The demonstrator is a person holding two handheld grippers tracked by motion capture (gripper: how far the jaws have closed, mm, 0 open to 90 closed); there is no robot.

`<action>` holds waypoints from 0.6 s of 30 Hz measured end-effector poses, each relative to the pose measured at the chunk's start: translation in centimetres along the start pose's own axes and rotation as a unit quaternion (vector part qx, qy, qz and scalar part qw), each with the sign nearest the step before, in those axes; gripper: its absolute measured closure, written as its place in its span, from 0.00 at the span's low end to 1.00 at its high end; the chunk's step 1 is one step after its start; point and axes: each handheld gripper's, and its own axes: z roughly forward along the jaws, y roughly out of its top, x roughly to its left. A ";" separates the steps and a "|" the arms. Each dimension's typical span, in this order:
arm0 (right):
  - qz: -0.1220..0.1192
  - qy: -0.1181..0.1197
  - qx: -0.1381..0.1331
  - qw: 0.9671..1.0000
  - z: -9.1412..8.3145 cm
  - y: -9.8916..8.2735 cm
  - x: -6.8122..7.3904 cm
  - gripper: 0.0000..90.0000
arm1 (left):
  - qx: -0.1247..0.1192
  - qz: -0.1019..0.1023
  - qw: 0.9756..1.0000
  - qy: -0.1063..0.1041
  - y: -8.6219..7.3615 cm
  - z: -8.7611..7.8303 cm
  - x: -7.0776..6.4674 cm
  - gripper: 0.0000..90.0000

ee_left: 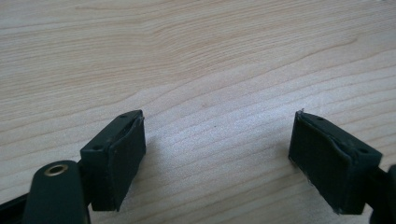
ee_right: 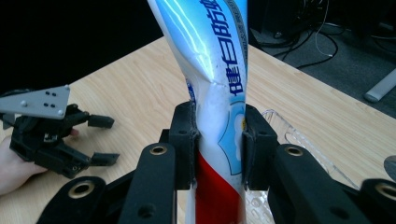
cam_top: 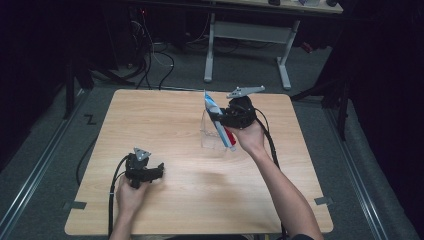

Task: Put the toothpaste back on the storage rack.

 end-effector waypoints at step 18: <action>0.019 -0.030 -0.025 0.999 1.1 1.5 -1.7 0.78 | 0.000 0.000 1.000 0.000 0.0 0.0 0.0 0.21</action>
